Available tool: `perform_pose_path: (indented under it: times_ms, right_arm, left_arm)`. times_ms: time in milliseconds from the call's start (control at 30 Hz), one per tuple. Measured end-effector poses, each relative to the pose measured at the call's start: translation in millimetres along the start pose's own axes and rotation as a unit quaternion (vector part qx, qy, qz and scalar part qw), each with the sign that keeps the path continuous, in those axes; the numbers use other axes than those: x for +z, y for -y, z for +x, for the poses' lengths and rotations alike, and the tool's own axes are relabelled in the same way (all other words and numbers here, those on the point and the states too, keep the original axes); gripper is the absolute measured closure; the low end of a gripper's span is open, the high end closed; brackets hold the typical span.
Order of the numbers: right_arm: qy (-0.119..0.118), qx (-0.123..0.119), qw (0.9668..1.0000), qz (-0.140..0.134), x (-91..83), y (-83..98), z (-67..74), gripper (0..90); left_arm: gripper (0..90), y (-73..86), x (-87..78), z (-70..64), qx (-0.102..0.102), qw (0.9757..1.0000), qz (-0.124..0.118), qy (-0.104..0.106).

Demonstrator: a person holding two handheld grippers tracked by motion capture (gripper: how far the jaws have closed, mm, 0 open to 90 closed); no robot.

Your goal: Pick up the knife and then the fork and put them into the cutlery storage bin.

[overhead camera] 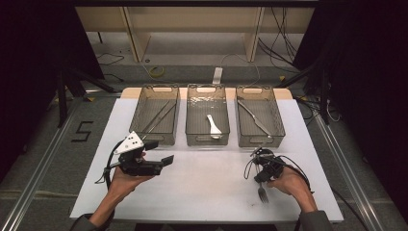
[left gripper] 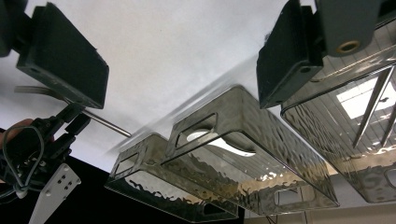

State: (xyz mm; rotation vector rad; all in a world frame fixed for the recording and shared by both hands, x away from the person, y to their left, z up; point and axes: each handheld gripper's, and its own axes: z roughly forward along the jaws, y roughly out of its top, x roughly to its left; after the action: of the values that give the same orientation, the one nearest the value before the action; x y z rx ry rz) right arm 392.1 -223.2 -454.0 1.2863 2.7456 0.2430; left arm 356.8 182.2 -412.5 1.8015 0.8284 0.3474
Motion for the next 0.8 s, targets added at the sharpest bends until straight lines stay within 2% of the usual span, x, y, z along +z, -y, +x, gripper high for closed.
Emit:
perform_pose_path:
  times_ms: [367,800]
  right_arm:
    - [-0.004,-0.001,1.0,0.007,-0.2,-2.8,-0.7,84.3]
    - [-0.003,-0.016,0.9999,-0.002,-2.9,-1.5,-2.9,86.0]
  left_arm:
    - [16.5,0.1,0.5,-0.1,0.0,1.0,0.001,-0.002]
    - [16.5,-0.4,0.1,0.7,-0.001,1.0,-0.002,-0.002]
